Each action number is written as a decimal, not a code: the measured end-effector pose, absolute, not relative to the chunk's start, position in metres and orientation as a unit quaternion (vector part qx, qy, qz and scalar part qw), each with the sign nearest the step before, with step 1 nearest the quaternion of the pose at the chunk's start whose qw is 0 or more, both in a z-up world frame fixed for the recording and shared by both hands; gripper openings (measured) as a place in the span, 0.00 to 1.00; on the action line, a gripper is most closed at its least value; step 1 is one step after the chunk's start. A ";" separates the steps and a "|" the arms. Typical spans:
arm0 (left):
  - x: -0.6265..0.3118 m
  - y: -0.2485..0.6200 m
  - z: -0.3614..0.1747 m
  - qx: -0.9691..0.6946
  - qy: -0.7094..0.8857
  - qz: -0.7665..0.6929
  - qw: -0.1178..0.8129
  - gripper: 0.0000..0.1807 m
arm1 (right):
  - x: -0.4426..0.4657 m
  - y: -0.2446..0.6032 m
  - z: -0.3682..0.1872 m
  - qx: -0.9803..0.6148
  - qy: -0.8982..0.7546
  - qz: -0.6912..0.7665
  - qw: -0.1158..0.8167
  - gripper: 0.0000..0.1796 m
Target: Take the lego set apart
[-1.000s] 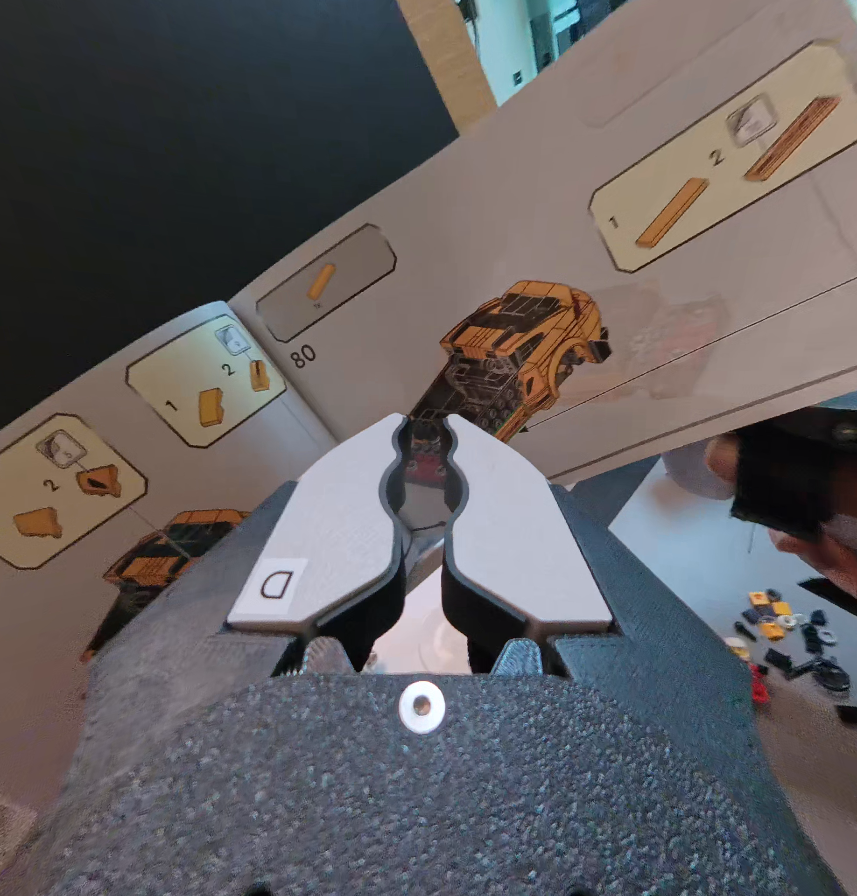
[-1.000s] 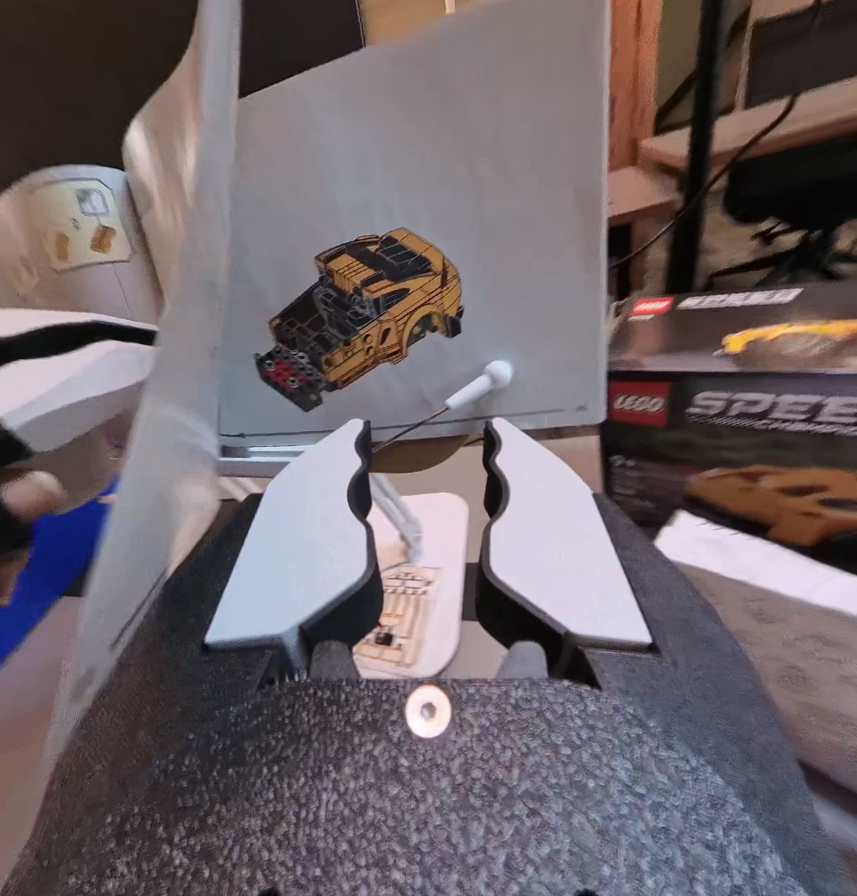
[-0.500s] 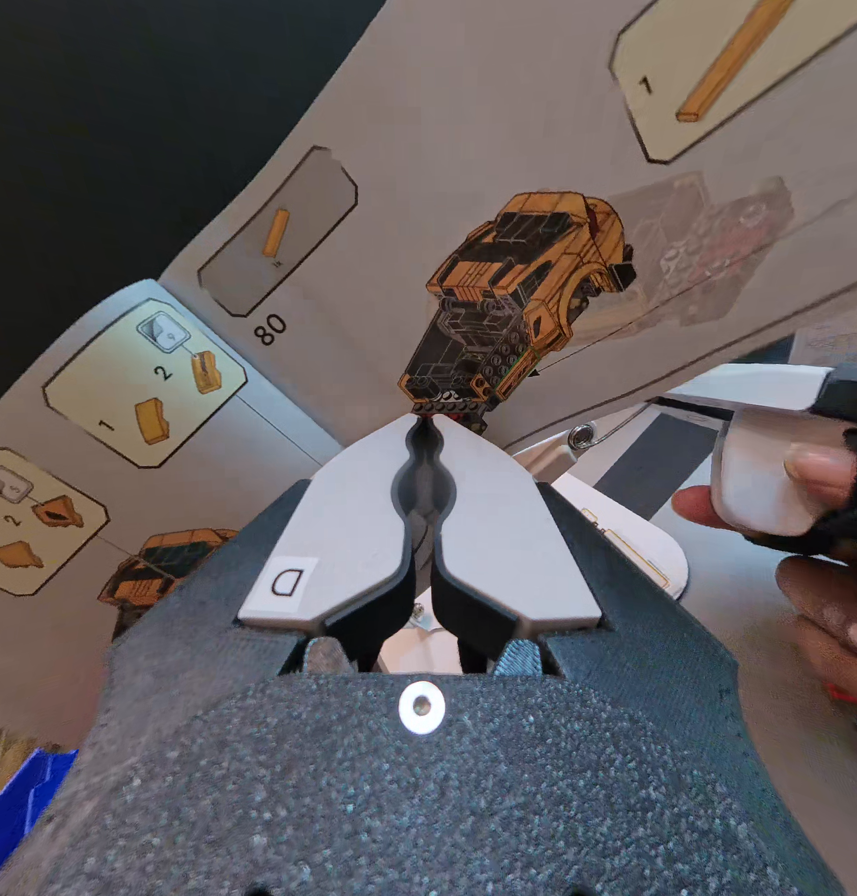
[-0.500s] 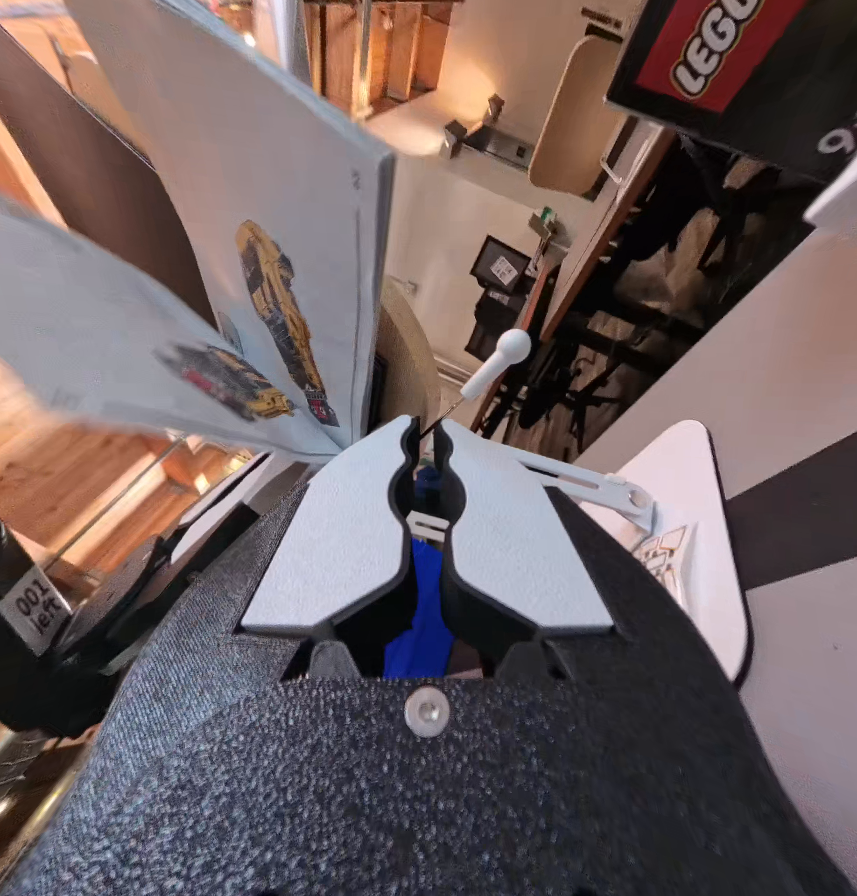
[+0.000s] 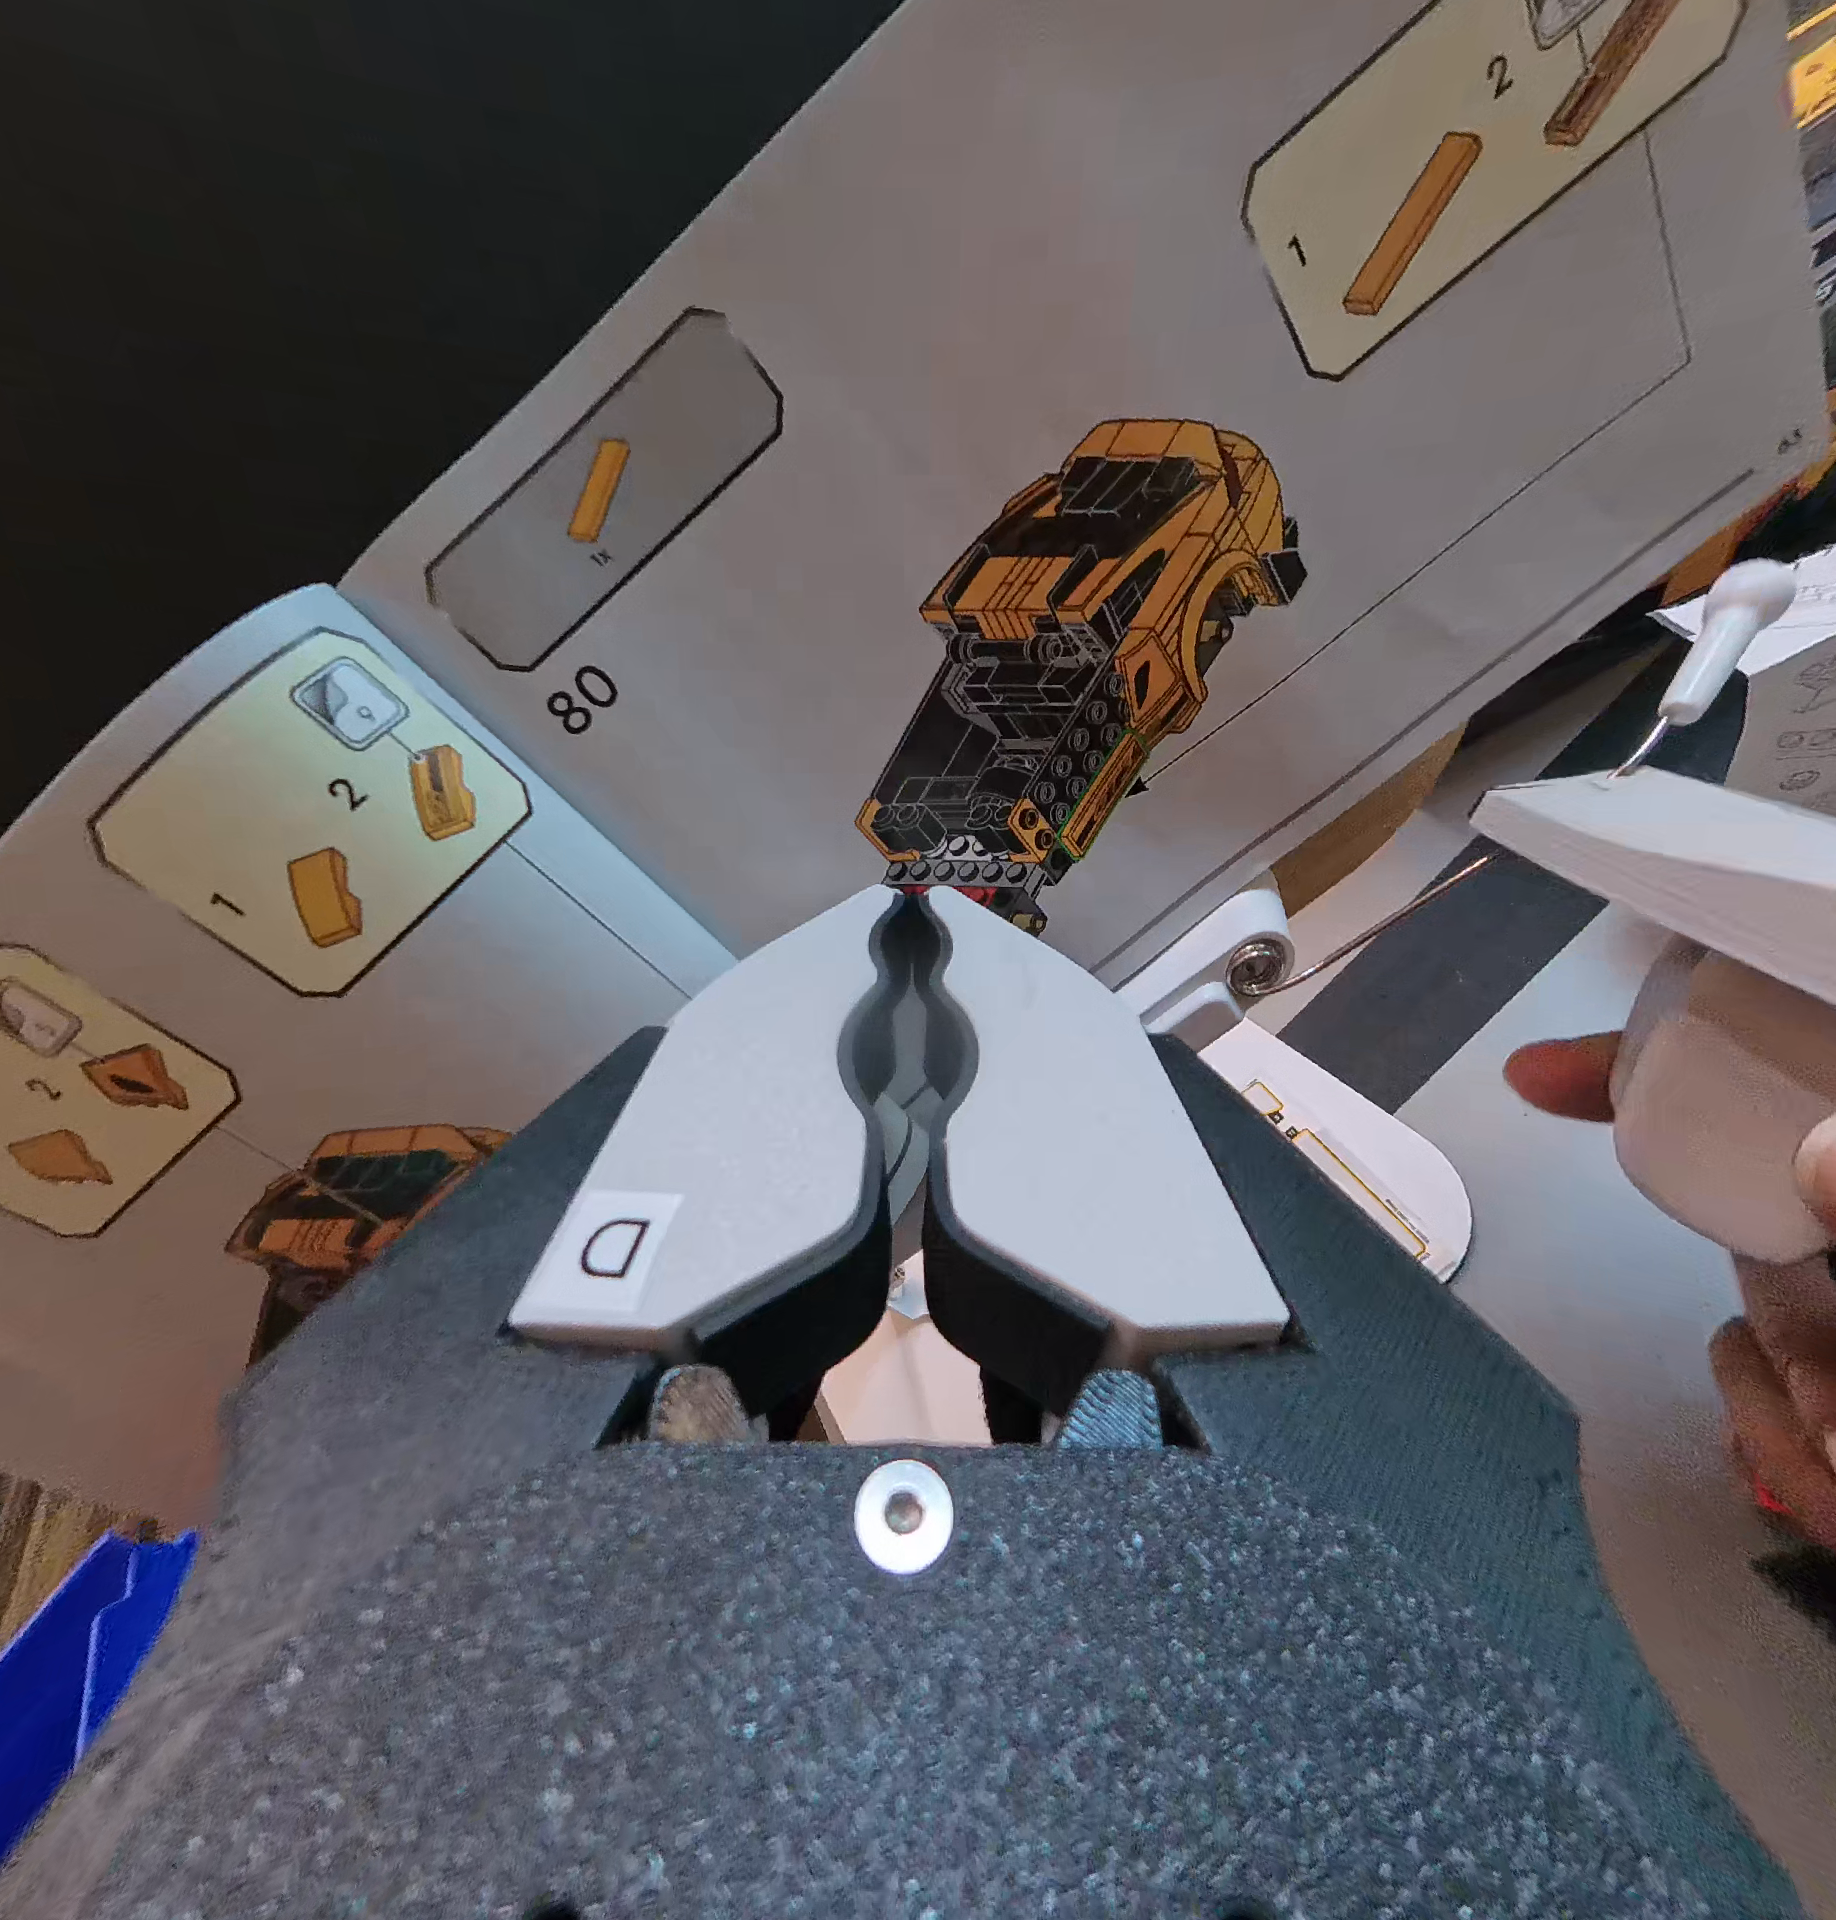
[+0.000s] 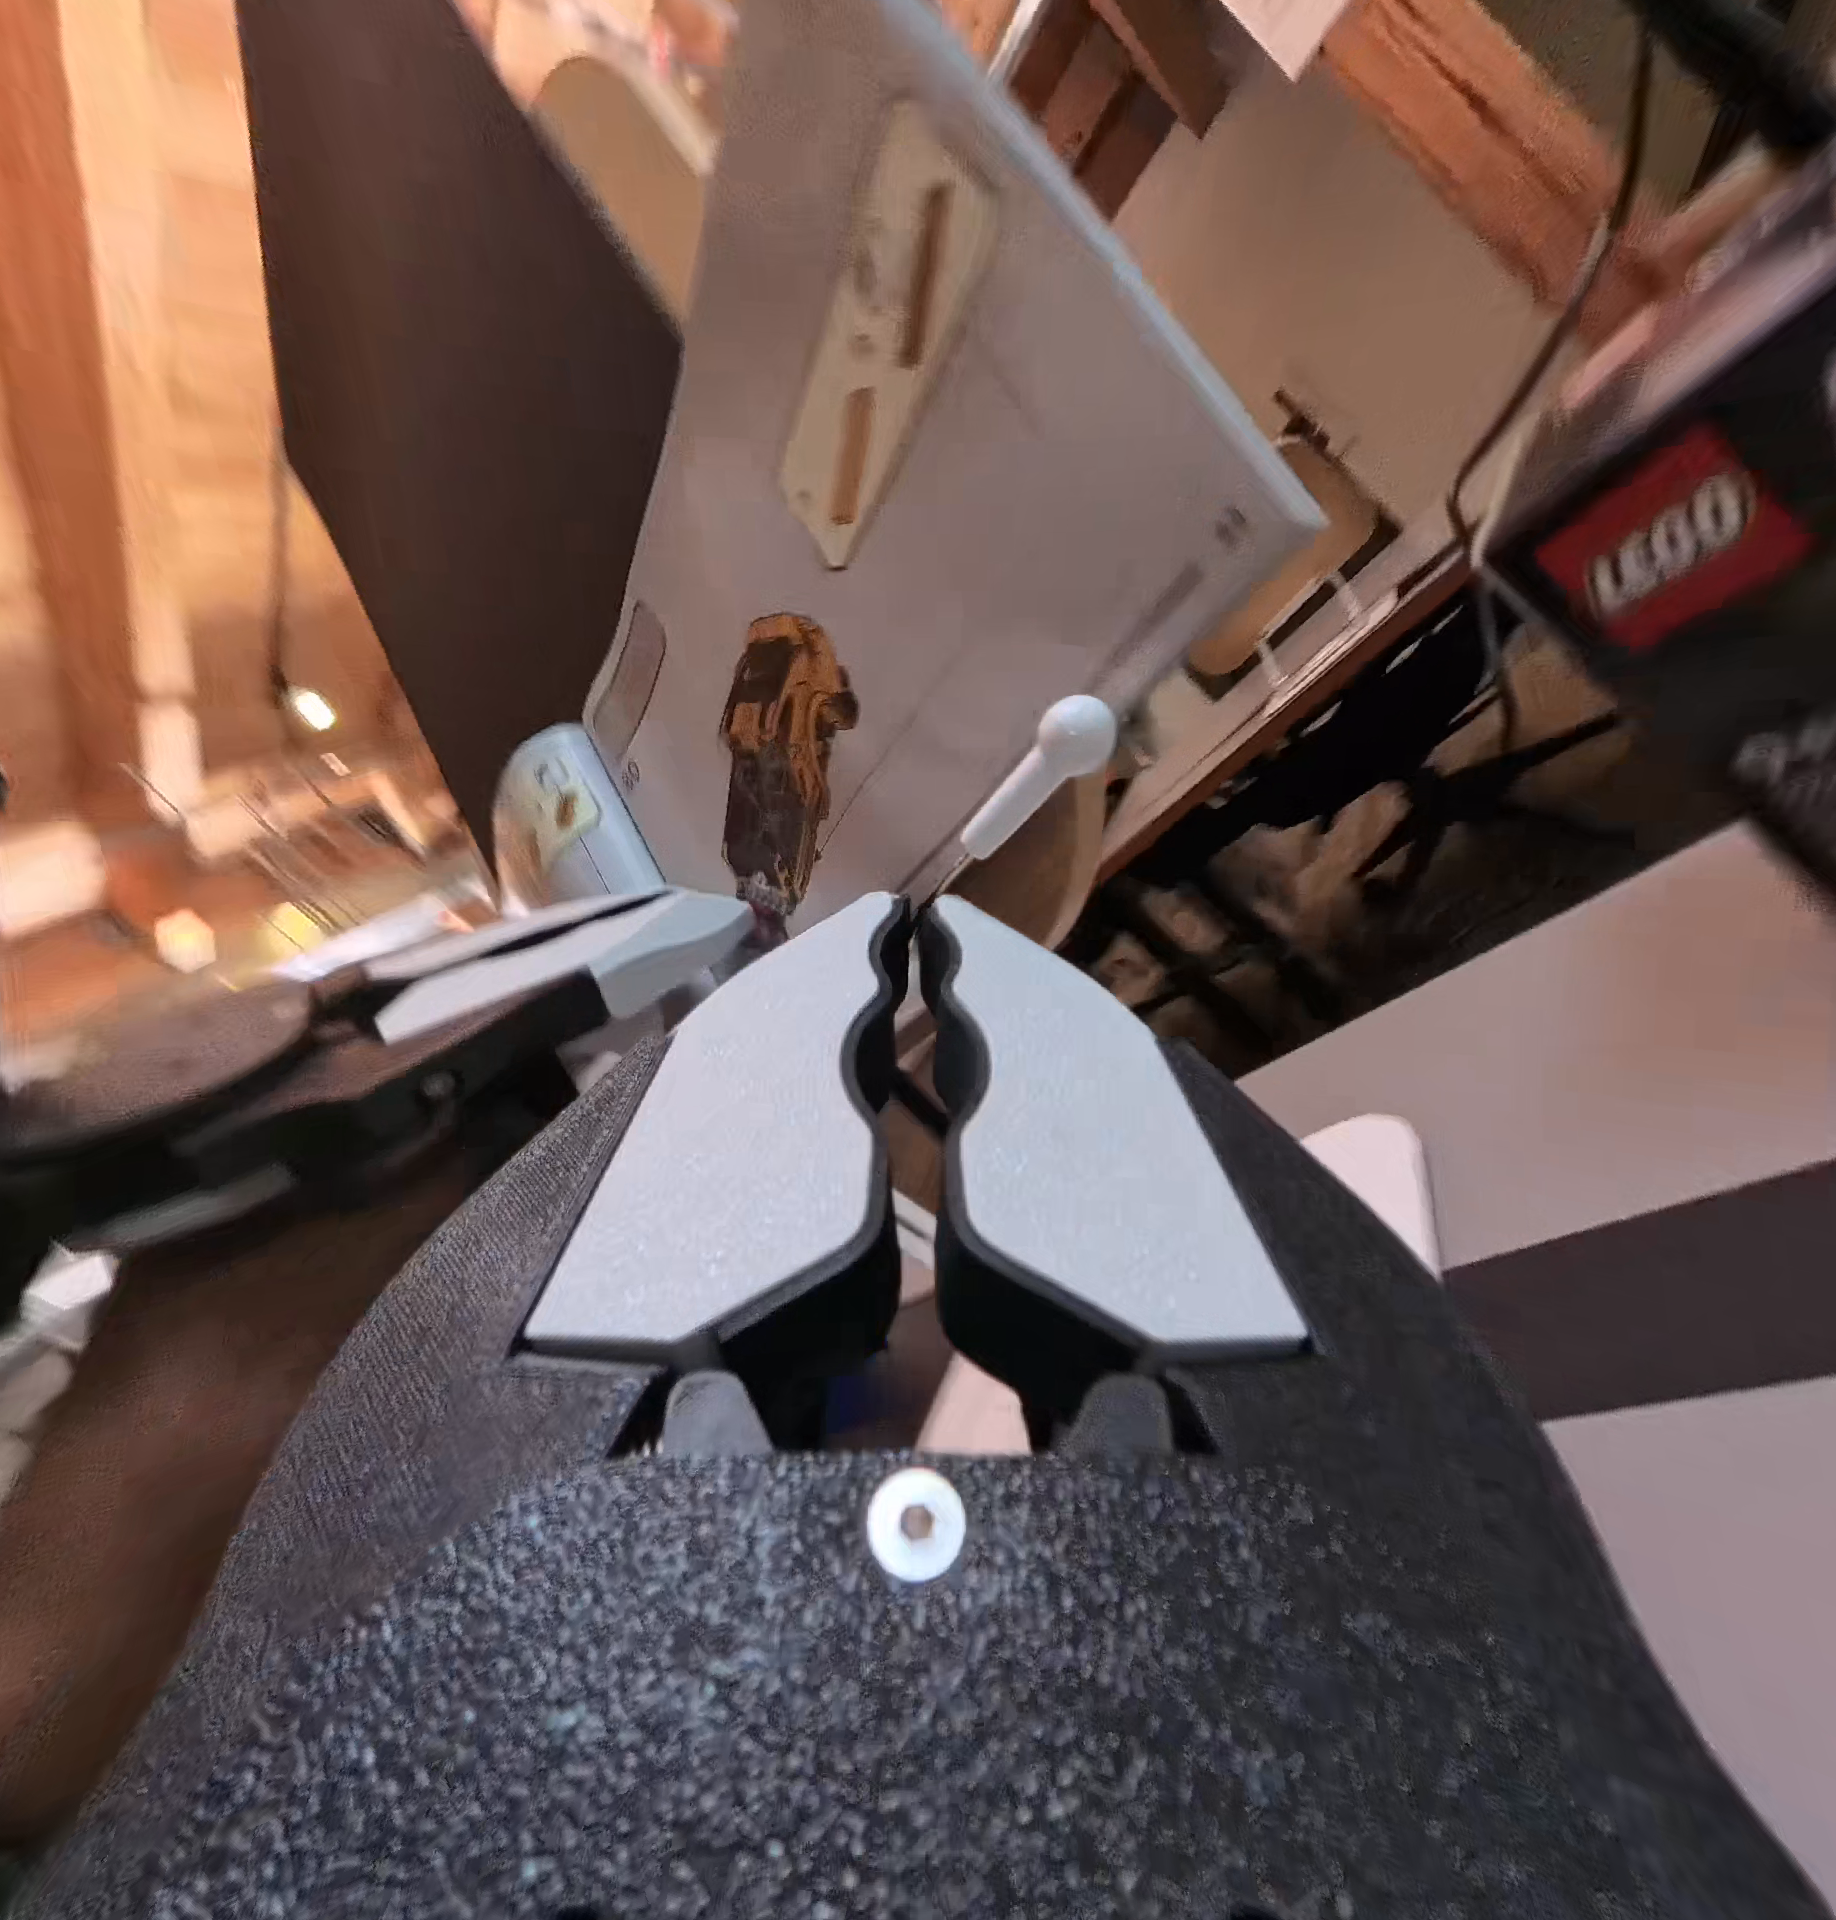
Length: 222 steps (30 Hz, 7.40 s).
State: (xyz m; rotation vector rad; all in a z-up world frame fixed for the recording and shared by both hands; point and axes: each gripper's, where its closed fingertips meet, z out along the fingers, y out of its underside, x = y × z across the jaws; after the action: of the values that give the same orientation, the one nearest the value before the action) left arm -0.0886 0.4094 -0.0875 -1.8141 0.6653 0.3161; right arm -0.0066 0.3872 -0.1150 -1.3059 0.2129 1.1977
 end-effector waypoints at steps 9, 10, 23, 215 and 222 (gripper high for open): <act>-0.088 0.408 -0.087 -0.763 0.289 0.129 0.564 0.00 | -0.017 0.400 -0.092 -0.649 -0.095 0.309 0.689 0.02; -0.088 0.406 -0.086 -0.759 0.293 0.128 0.567 0.00 | -0.018 0.403 -0.093 -0.658 -0.102 0.313 0.678 0.02; -0.141 0.323 -0.088 -0.750 0.150 -0.064 0.642 0.00 | -0.018 0.417 -0.092 -0.685 -0.162 0.300 0.643 0.03; -0.269 0.315 -0.078 -0.754 0.061 -0.073 0.650 0.00 | -0.146 0.370 -0.082 -0.629 -0.340 0.031 0.698 0.50; -0.256 0.315 -0.082 -0.757 0.075 -0.086 0.644 0.00 | -0.135 0.381 -0.081 -0.636 -0.330 0.017 0.697 0.47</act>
State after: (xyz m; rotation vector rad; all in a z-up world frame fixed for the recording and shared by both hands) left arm -0.2562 0.3154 -0.0821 -1.7232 0.1702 -0.1967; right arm -0.1353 0.3812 -0.0808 -1.4178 -0.7368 0.0390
